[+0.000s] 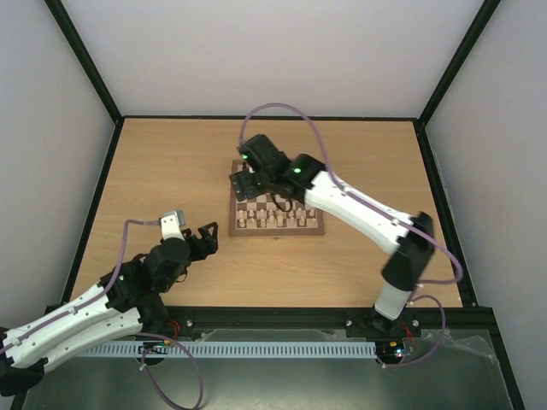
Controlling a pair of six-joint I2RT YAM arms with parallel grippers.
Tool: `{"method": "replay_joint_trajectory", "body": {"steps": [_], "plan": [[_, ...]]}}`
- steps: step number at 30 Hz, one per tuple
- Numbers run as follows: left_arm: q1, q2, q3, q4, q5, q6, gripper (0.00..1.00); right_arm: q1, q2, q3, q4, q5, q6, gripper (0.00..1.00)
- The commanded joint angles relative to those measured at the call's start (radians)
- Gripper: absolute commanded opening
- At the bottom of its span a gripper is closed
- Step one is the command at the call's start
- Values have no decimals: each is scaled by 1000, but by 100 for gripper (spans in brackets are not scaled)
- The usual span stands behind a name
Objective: Set up the chess pieces on the board
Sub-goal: Reset both arms
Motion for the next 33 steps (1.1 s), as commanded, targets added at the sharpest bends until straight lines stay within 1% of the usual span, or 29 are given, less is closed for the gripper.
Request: {"method": "replay_joint_trajectory", "body": {"steps": [1, 6, 9, 13, 17, 18, 19, 21, 23, 25, 28, 29, 30, 31, 32, 33], "plan": [[8, 68, 100, 32, -59, 66, 98, -4, -192, -173, 99, 60, 17, 100], [9, 196, 184, 79, -54, 118, 99, -4, -469, -397, 178, 157, 32, 99], [9, 293, 223, 102, -54, 151, 99, -7, -622, -535, 224, 251, 32, 99], [13, 428, 262, 114, -87, 131, 99, -8, -760, -674, 221, 384, 38, 99], [17, 530, 266, 195, -118, 155, 99, -9, -878, -843, 291, 498, -16, 99], [18, 546, 270, 210, -135, 163, 99, -11, -889, -860, 287, 513, -8, 99], [21, 558, 274, 224, -155, 170, 99, -17, -896, -858, 259, 508, 20, 99], [34, 575, 290, 232, -172, 176, 99, -18, -920, -852, 225, 425, 55, 99], [50, 570, 293, 253, -196, 189, 99, -19, -981, -880, 261, 351, 48, 99], [78, 547, 283, 291, -223, 211, 99, -19, -1027, -915, 309, 364, 53, 99], [142, 503, 245, 371, -268, 284, 99, -19, -1035, -922, 329, 418, 54, 99], [166, 490, 233, 405, -268, 343, 99, -19, -1030, -933, 353, 439, 37, 99], [190, 479, 225, 424, -284, 367, 99, -18, -1029, -963, 390, 470, 0, 99], [223, 475, 213, 449, -295, 401, 99, -21, -1034, -1004, 445, 543, -8, 99], [263, 471, 196, 482, -295, 444, 99, -28, -1046, -1051, 509, 655, -1, 99], [300, 475, 185, 502, -286, 481, 99, -54, -1067, -1107, 586, 717, -43, 99]]}}
